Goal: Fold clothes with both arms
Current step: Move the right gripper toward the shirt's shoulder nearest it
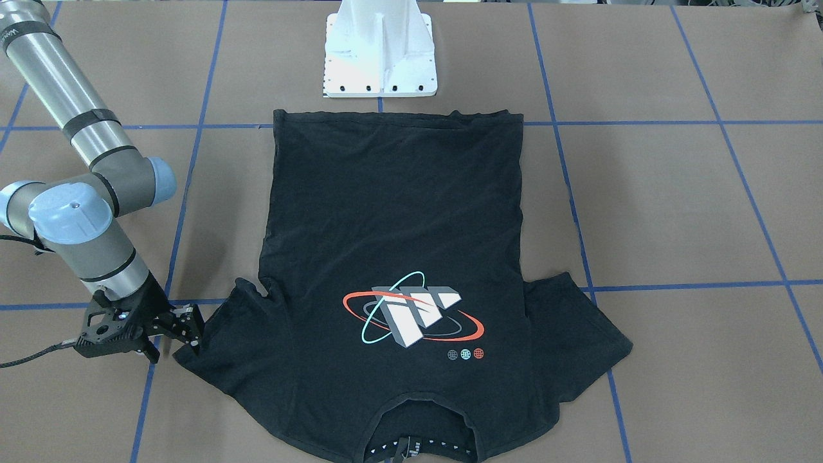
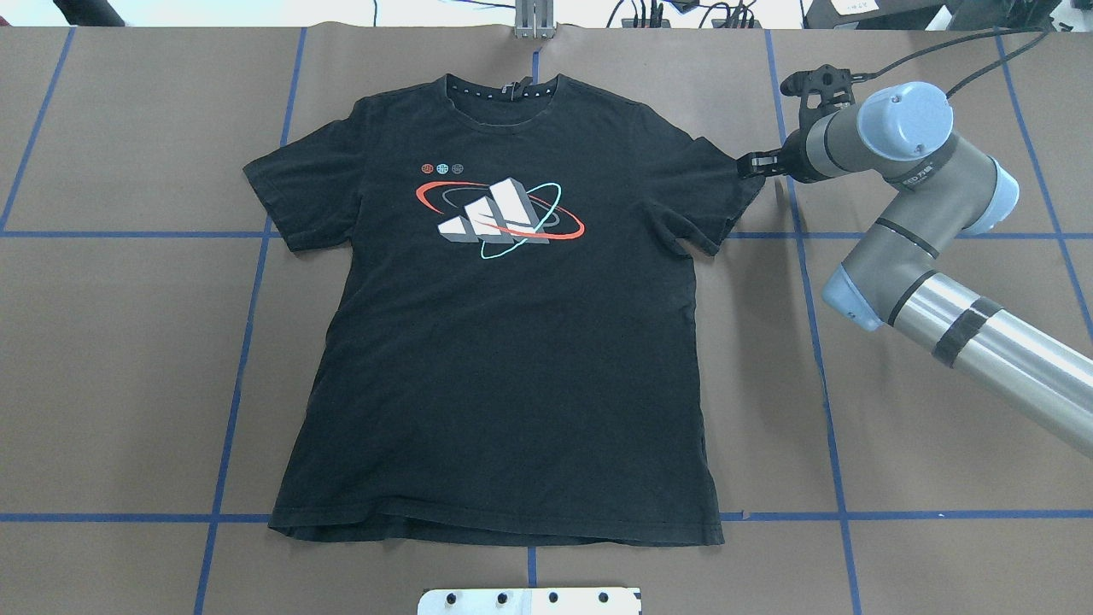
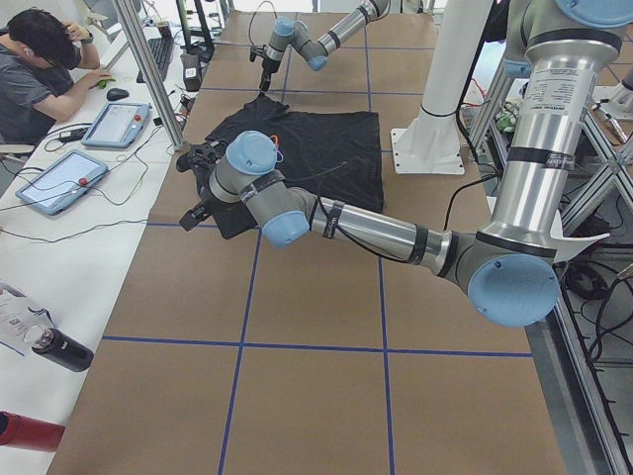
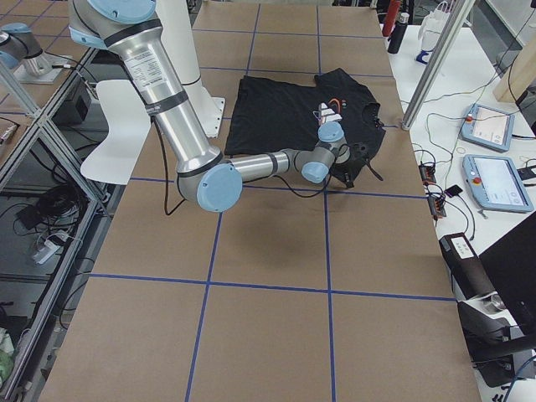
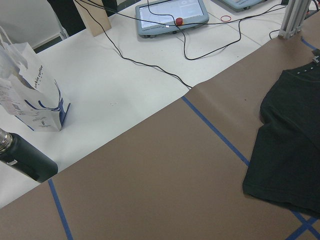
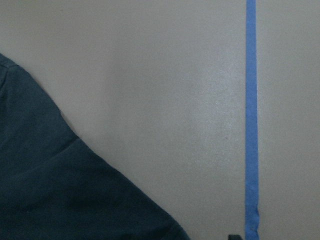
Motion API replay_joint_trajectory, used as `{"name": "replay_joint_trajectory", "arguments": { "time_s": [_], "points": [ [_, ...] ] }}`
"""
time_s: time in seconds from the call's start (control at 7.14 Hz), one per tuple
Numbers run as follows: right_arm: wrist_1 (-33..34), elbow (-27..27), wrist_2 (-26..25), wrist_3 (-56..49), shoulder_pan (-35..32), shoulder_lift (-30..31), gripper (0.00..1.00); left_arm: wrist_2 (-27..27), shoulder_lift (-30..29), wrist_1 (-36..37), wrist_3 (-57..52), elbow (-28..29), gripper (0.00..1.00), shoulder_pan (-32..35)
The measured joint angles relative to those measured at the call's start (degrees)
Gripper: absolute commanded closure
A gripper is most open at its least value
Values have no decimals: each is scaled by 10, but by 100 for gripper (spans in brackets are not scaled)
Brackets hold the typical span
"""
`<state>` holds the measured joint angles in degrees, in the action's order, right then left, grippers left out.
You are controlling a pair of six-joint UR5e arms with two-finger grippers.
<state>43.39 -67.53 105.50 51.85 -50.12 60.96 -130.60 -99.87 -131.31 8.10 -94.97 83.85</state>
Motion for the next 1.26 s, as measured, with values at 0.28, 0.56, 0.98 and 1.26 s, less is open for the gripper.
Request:
{"name": "replay_joint_trajectory", "arguments": {
  "time_s": [0.28,0.56,0.98,1.26],
  "points": [
    [0,3,-3,0,2,-1,68,0,0,0,0,0,0,0],
    [0,3,-3,0,2,-1,82,0,0,0,0,0,0,0],
    [-1,2,-3,2,2,-1,100,-1,0,0,2,-1,0,0],
    [0,-9,-3,39,2,-5,100,-1,0,0,3,-1,0,0]
  ]
}}
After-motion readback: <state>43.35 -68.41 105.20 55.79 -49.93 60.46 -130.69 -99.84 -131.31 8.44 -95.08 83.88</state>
